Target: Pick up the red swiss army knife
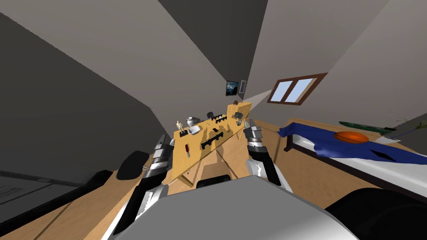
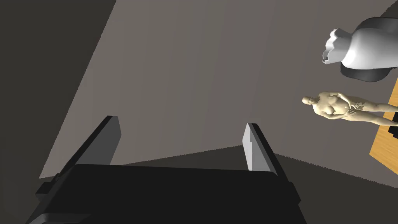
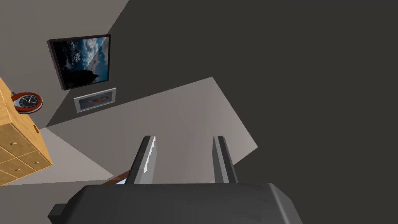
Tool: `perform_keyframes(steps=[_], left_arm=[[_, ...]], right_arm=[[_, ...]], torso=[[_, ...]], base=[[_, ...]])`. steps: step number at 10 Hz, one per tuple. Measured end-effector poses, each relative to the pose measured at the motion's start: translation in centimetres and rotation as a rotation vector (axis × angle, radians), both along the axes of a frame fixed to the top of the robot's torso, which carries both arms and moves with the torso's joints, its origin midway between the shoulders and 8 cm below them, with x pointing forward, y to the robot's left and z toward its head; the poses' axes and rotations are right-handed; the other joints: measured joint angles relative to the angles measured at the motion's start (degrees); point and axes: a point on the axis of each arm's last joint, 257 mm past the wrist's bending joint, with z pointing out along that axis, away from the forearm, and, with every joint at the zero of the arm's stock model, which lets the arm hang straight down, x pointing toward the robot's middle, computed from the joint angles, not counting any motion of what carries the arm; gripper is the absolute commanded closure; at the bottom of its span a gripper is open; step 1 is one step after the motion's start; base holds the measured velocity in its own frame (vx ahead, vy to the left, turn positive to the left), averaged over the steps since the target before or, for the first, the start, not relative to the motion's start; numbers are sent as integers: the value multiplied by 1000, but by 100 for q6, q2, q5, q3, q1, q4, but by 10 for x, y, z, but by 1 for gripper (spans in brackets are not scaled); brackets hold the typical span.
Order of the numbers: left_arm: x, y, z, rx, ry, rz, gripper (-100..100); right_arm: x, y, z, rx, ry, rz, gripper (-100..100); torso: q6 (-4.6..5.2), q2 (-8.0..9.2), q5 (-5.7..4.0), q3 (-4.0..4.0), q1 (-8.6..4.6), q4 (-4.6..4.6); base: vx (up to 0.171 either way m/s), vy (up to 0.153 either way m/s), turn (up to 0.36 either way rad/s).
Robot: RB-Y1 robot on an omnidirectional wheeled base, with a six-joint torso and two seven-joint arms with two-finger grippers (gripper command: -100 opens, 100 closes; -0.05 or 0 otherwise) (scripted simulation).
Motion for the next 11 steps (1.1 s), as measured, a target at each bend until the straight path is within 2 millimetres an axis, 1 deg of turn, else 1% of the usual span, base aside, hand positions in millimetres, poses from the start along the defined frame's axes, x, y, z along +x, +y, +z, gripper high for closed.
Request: perform_keyframes(steps=[1, 2, 3, 4, 5, 6, 7, 8, 9, 10, 11], left_arm=[[0, 8, -16, -10, 51, -2, -100], [3, 12, -23, -17, 76, -3, -100], [4, 19, -35, -23, 113, -1, -100], [6, 25, -53, -33, 162, 1, -100], [9, 25, -59, -39, 187, 2, -100], [9, 31, -75, -44, 232, 7, -100], [11, 35, -94, -54, 284, 13, -100], [11, 37, -105, -58, 315, 17, -100], [9, 46, -122, -61, 362, 25, -100], [10, 49, -131, -67, 386, 29, -100], [10, 55, -144, -70, 426, 37, -100]], right_arm=[[0, 0, 0, 0, 0, 0, 0], [0, 0, 0, 0, 0, 0, 0], [0, 0, 0, 0, 0, 0, 0], [0, 0, 0, 0, 0, 0, 0], [0, 0, 0, 0, 0, 0, 0], [0, 0, 0, 0, 0, 0, 0], [0, 0, 0, 0, 0, 0, 0], [0, 0, 0, 0, 0, 0, 0], [0, 0, 0, 0, 0, 0, 0], [0, 0, 0, 0, 0, 0, 0], [0, 0, 0, 0, 0, 0, 0]], torso=[[-1, 2, -1, 1, -1, 1], [-3, -7, 0, -3, -1, 0], [-1, -12, 0, -7, 0, -2], [1, -12, 0, -7, 1, -2], [-4, -17, 0, -9, 1, -3], [-1, -17, 0, -9, -1, -3], [1, -15, 0, -8, -2, -3], [-5, -17, 0, -9, 2, -3], [-1, -16, 0, -9, 3, -3], [-6, -21, 1, -11, 3, -3], [-1, -23, 0, -12, 3, -4]], base=[[-53, 7, -96], [-40, 6, -192], [-46, 12, -378], [-35, 15, -110], [-36, 1, -190], [-45, 0, -371], [-37, 13, -135], [-40, 7, -265], [-28, 10, -102], [-21, 7, -250], [-17, 14, -121]])
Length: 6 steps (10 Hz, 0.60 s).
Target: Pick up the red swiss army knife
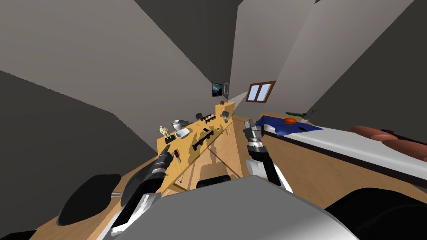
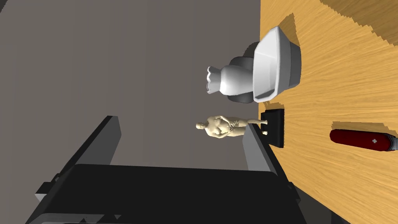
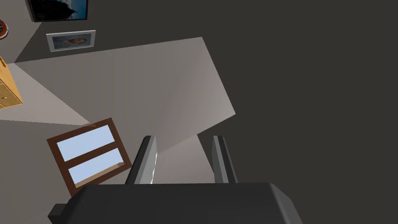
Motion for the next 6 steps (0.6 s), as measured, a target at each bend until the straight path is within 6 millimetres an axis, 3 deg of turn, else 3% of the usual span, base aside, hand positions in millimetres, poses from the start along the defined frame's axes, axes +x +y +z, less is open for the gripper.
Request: perform_keyframes(steps=[2, 4, 5, 6], left_arm=[[-2, 9, -21, -4, 69, 13, -100], [-6, 19, -55, -6, 163, 30, -100], [-11, 30, -69, -6, 213, 42, -100], [-16, 36, -86, -6, 268, 56, -100]], right_arm=[[0, 0, 0, 0, 0, 0, 0], [0, 0, 0, 0, 0, 0, 0], [0, 0, 0, 0, 0, 0, 0], [0, 0, 0, 0, 0, 0, 0]], torso=[[-1, -2, 0, -1, 2, 0], [-5, 0, 1, 0, 5, 0], [-2, -1, 1, 0, 5, 0], [1, 1, 1, 1, 8, 1]], base=[[-28, 13, -282], [-25, 15, -211], [-32, 25, -489], [-29, 35, -109]])
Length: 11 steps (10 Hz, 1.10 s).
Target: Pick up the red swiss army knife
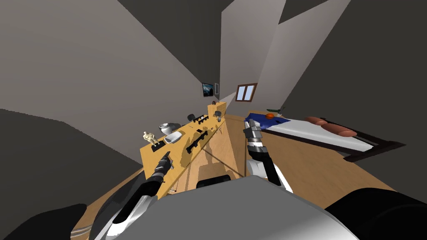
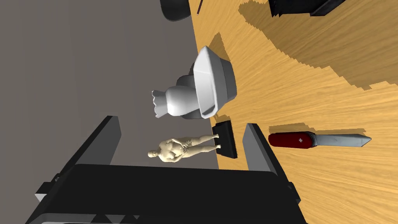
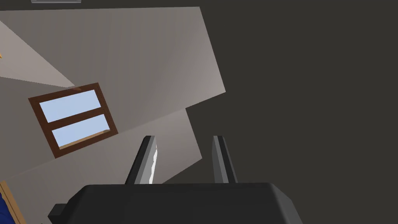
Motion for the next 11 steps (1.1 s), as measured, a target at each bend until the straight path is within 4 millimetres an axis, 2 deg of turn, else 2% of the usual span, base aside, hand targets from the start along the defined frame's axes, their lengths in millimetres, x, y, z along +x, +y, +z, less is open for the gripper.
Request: perform_keyframes(steps=[2, 4, 8, 11], left_arm=[[-12, 18, -32, 5, 97, 17, -100], [-25, 25, -57, 9, 170, 33, -100], [-50, 47, -100, 26, 320, 62, -100], [-68, 67, -123, 39, 426, 80, -100]], right_arm=[[0, 0, 0, 0, 0, 0, 0], [0, 0, 0, 0, 0, 0, 0], [0, 0, 0, 0, 0, 0, 0], [0, 0, 0, 0, 0, 0, 0]], torso=[[-4, -4, 1, -2, 4, -1], [-4, -7, 0, -4, 0, -2], [-6, -9, 1, -5, 5, -2], [-10, -12, 1, -7, 4, -3]], base=[[-16, 22, -145], [-12, 22, -211], [-11, 28, -177], [-7, 30, -203]])
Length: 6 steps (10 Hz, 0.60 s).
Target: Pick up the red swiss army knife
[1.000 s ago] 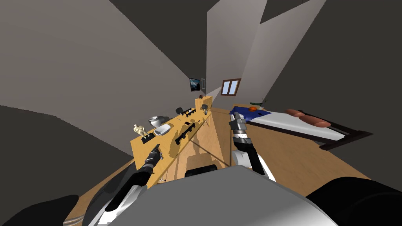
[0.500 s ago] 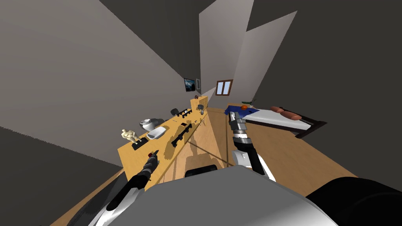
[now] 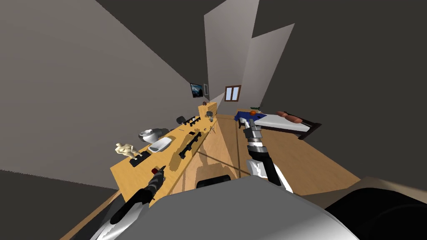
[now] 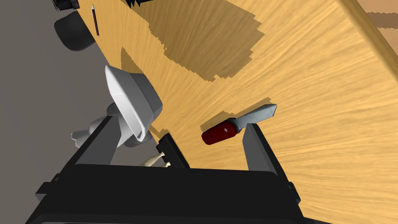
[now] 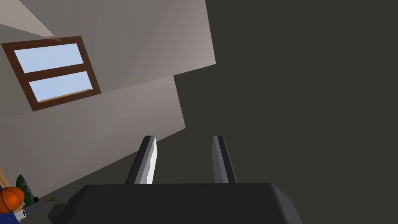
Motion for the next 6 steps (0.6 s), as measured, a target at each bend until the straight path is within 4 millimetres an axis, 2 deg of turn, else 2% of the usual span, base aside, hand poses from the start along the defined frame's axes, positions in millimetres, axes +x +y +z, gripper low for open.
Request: perform_keyframes(steps=[3, 6], left_arm=[[-25, 18, -28, 16, 121, 18, -100], [-45, 29, -47, 29, 222, 30, -100]], right_arm=[[0, 0, 0, 0, 0, 0, 0], [0, 0, 0, 0, 0, 0, 0]], torso=[[3, -1, 1, -1, 5, 0], [-2, -3, 1, -2, 2, -1]], base=[[-4, 37, -154], [-1, 35, -171]])
